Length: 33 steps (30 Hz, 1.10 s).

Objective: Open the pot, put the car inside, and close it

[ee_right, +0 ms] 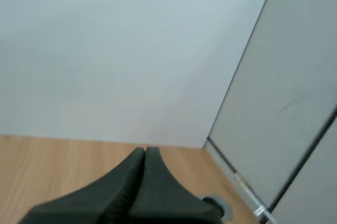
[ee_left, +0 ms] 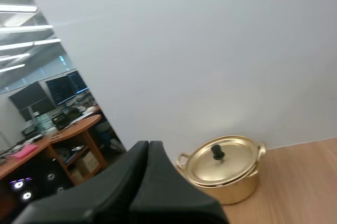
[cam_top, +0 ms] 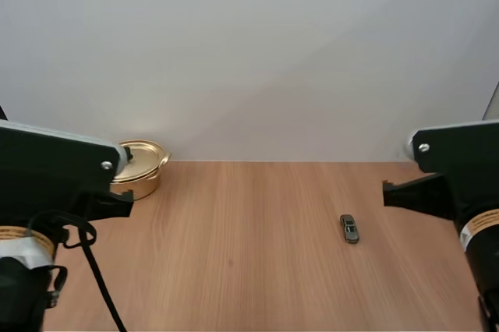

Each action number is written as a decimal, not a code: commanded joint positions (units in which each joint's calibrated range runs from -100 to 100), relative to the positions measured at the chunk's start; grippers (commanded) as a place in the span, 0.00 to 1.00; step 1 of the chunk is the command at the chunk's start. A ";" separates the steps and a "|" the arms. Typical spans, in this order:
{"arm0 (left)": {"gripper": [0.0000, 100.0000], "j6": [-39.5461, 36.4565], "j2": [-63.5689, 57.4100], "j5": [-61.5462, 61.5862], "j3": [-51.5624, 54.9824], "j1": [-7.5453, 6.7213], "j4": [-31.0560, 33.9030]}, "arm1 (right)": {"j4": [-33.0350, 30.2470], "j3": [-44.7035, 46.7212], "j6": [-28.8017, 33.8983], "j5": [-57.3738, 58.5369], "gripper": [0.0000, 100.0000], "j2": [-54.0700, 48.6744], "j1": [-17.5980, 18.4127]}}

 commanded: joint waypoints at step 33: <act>0.64 6.29 77.39 15.16 -51.99 3.76 -4.99 | 30.14 -1.99 -30.23 13.59 0.00 10.60 6.19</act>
